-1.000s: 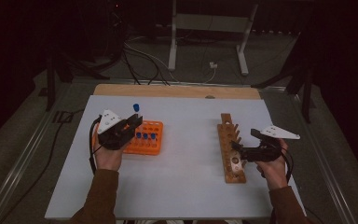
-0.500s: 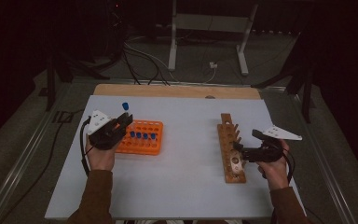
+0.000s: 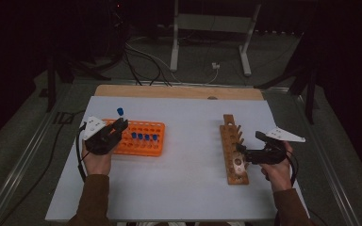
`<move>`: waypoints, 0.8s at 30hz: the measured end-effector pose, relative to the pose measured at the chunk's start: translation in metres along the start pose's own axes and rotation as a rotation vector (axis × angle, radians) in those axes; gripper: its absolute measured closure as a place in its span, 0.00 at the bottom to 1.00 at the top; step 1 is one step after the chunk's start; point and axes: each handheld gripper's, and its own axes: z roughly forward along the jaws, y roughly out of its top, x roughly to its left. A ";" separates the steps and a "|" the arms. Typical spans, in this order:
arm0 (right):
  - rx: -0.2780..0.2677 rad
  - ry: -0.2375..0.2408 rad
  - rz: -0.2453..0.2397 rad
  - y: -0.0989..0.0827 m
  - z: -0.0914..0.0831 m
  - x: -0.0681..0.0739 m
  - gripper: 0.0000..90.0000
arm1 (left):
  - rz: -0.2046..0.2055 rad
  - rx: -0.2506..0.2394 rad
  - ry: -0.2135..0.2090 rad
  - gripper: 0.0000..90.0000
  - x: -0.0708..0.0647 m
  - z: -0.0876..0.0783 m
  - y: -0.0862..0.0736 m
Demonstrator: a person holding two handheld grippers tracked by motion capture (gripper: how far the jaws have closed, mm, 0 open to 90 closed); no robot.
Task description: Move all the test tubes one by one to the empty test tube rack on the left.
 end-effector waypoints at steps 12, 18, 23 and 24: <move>-0.001 0.002 -0.004 0.000 -0.001 0.001 0.00 | -0.007 0.036 0.003 0.87 0.001 0.003 -0.021; -0.003 0.006 -0.009 0.000 -0.002 0.002 0.00 | -0.005 0.032 0.026 0.87 0.001 0.002 -0.028; 0.000 0.007 -0.007 0.000 -0.002 0.002 0.00 | -0.005 0.046 0.031 0.87 0.000 0.002 -0.035; 0.000 0.007 -0.007 0.000 -0.002 0.002 0.00 | -0.001 0.050 0.030 0.87 0.000 0.003 -0.036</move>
